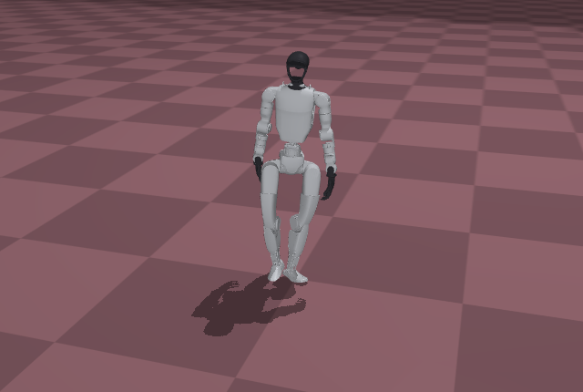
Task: In place motions
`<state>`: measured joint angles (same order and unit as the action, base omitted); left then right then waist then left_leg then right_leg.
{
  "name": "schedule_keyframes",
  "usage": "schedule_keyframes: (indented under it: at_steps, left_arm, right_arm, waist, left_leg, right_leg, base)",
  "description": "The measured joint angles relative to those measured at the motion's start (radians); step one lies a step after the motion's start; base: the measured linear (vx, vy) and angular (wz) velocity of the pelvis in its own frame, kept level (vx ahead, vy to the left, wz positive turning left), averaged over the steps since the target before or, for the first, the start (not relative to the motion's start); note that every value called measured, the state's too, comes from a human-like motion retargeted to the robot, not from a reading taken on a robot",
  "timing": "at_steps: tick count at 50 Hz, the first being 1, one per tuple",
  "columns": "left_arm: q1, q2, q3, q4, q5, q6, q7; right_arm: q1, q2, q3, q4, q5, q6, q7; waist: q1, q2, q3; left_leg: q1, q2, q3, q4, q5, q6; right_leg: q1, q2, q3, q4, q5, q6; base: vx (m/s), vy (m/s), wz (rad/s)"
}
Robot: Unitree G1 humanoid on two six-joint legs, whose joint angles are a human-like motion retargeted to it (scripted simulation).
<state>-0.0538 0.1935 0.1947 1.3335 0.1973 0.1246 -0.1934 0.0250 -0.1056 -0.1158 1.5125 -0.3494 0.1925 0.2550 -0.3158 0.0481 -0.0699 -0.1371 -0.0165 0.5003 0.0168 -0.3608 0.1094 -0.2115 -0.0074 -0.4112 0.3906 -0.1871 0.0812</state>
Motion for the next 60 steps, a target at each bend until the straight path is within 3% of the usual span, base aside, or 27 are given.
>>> schedule_keyframes:
  at_steps: [3, 5, 7, 10, 12, 15, 20, 23, 27, 30, 33, 38, 46, 52, 60]
  left_arm:
    - [-0.003, -0.004, -0.009, -0.008, 0.012, -0.003, 0.012]
    - [0.002, -0.008, -0.011, 0.005, 0.022, -0.003, 0.016]
    - [0.009, -0.013, -0.011, 0.035, 0.05, -0.001, 0.001]
    - [0.025, -0.044, -0.025, 0.081, 0.069, 0.008, 0.008]
    - [0.046, -0.053, -0.025, 0.106, 0.043, 0.004, 0.015]
    - [0.084, -0.054, 0.009, 0.133, 0.045, 0.003, -0.011]
    - [0.109, -0.054, 0.028, 0.16, 0.091, 0.026, -0.015]
    - [0.112, -0.055, 0.018, 0.158, 0.086, 0.026, -0.018]
    - [0.087, -0.068, 0.006, 0.157, 0.072, 0.028, 0.0]
    - [0.074, -0.081, -0.006, 0.144, 0.049, 0.023, 0.004]
    - [0.069, -0.084, -0.015, 0.132, 0.028, 0.017, -0.014]
    - [0.029, -0.076, -0.011, 0.13, 0.039, 0.015, -0.022]
    - [0.022, -0.07, -0.065, 0.132, 0.064, 0.01, -0.006]
    - [0.044, -0.075, -0.031, 0.193, 0.059, 0.013, -0.009]
    - [0.071, -0.073, -0.025, 0.263, 0.095, 0.025, 0.003]
  right_arm:
    - [0.013, 0.002, 0.011, -0.002, -0.02, -0.003, 0.003]
    - [0.025, 0.004, 0.023, -0.006, -0.042, -0.008, 0.007]
    - [0.029, 0.004, 0.017, -0.007, -0.066, -0.003, 0.022]
    - [0.027, 0.005, -0.015, -0.035, -0.094, 0.006, 0.033]
    - [0.013, 0.01, -0.013, -0.074, -0.101, -0.009, 0.028]
    - [-0.011, 0.018, 0.014, -0.124, -0.108, -0.03, 0.015]
    - [-0.033, 0.024, 0.014, -0.161, -0.056, -0.058, 0.014]
    - [-0.031, 0.021, 0.003, -0.166, -0.05, -0.05, 0.027]
    - [-0.016, 0.014, -0.01, -0.163, -0.051, -0.053, 0.022]
    - [-0.006, 0.004, -0.004, -0.146, -0.062, -0.048, 0.026]
    - [-0.004, 0.003, 0.008, -0.116, -0.074, -0.031, 0.015]
    - [-0.006, 0.01, 0.024, -0.058, -0.021, -0.021, -0.013]
    - [0.036, 0.007, -0.008, 0.016, -0.009, -0.002, 0.007]
    - [0.029, 0.003, -0.002, -0.016, -0.02, -0.008, 0.006]
    - [0.001, 0.006, 0.0, -0.097, -0.009, -0.025, 0.007]
  waist:
    - [-0.043, -0.043, 0.0]
    - [-0.059, -0.067, -0.018]
    - [-0.013, -0.082, -0.056]
    - [0.029, -0.079, -0.063]
    - [0.031, -0.08, -0.047]
    - [-0.006, -0.073, -0.055]
    - [-0.004, -0.091, -0.044]
    - [0.036, -0.116, -0.051]
    - [0.09, -0.154, -0.044]
    - [0.124, -0.141, -0.037]
    - [0.087, -0.091, -0.046]
    - [0.004, -0.041, -0.028]
    - [0.139, -0.069, -0.017]
    - [0.066, -0.055, -0.009]
    - [0.078, -0.07, -0.017]
  left_leg:
    - [0.035, -0.059, -0.036, -0.008, -0.003, 0.008]
    - [0.057, -0.088, -0.056, -0.007, -0.01, 0.003]
    - [0.048, -0.102, -0.037, -0.005, -0.017, -0.001]
    - [0.055, -0.1, -0.052, 0.001, -0.023, -0.007]
    - [0.071, -0.096, -0.054, 0.008, -0.035, -0.011]
    - [0.065, -0.095, -0.053, 0.035, -0.057, -0.023]
    - [0.044, -0.093, -0.049, 0.129, -0.08, -0.05]
    - [0.01, -0.122, -0.128, 0.196, -0.061, -0.006]
    - [-0.026, -0.204, -0.389, 0.274, -0.02, 0.137]
    - [-0.015, -0.223, -0.513, 0.239, -0.01, 0.132]
    - [0.04, -0.13, -0.351, 0.167, -0.074, 0.152]
    - [0.057, -0.111, -0.334, 0.099, -0.048, 0.152]
    - [0.109, -0.123, -0.232, 0.05, -0.058, 0.152]
    - [0.115, -0.113, -0.289, 0.06, -0.063, 0.152]
    - [0.118, -0.12, -0.291, 0.057, -0.068, 0.152]
  right_leg:
    - [0.029, 0.023, 0.048, -0.165, 0.061, 0.021]
    - [0.051, 0.035, 0.047, -0.245, 0.126, -0.067]
    - [0.076, 0.0, -0.056, -0.257, 0.106, -0.059]
    - [0.059, 0.012, 0.072, -0.24, 0.103, -0.018]
    - [0.082, -0.003, -0.01, -0.251, 0.107, -0.03]
    - [0.082, 0.016, 0.04, -0.262, 0.103, -0.036]
    - [0.075, -0.024, 0.078, -0.245, 0.103, -0.019]
    - [0.063, -0.056, 0.118, -0.241, 0.111, -0.017]
    - [0.053, -0.109, 0.177, -0.241, 0.129, -0.008]
    - [0.04, -0.1, 0.21, -0.231, 0.15, -0.009]
    - [0.033, -0.05, 0.185, -0.226, 0.149, -0.037]
    - [0.023, -0.025, 0.191, -0.222, 0.146, -0.047]
    - [0.036, -0.007, 0.264, -0.23, 0.148, -0.053]
    - [0.06, -0.026, 0.203, -0.251, 0.158, -0.028]
    - [0.07, -0.037, 0.179, -0.253, 0.161, -0.014]
  base:
    - [0.12, -0.04, 1.02]
    - [0.26, -0.04, 0.56]
    - [0.28, 0.0, -0.01]
    - [0.19, 0.03, 0.06]
    - [0.11, 0.02, -0.23]
    - [0.12, 0.05, -0.15]
    - [0.07, 0.11, -0.31]
    - [0.04, 0.13, -0.76]
    - [-0.03, 0.15, -0.9]
    - [-0.06, 0.1, -1.03]
    - [-0.09, -0.09, -0.46]
    - [-0.17, 0.07, -0.1]
    - [-0.01, 0.03, -0.65]
    - [0.0, -0.01, 0.45]
    - [0.0, 0.01, 0.09]
